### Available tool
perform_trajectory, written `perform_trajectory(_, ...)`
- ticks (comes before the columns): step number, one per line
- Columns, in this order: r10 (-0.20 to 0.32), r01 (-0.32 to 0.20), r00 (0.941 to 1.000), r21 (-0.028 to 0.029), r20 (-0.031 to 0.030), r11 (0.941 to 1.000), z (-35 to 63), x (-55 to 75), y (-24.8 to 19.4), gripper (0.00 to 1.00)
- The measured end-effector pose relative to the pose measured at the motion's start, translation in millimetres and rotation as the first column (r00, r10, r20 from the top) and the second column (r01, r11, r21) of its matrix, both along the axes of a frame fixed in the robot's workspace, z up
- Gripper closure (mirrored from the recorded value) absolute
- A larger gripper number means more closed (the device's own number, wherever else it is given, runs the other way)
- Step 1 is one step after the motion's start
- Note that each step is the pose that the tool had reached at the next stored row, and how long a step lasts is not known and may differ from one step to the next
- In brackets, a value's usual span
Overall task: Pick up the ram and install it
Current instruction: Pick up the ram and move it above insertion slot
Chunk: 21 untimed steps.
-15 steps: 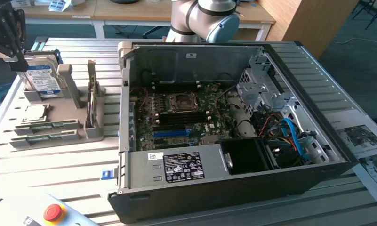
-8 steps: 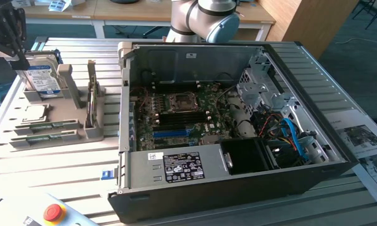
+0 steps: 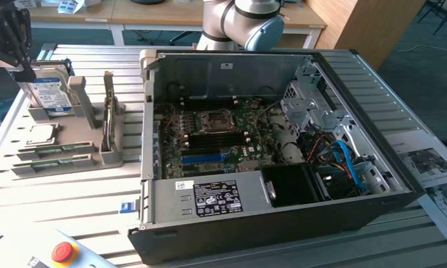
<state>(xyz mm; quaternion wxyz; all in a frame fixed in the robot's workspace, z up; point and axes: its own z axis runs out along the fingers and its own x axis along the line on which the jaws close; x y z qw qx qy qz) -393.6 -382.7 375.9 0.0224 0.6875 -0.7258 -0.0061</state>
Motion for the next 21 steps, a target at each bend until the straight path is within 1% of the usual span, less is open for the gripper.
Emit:
perform_trajectory(10,0.003,-0.003,1.0,0.0002,0.0002,1.0,0.0,0.0,0.0,0.9)
perform_trajectory(21,0.046,-0.046,0.9989,0.0031,0.0002,0.9989,0.0,0.0,0.0,0.9)
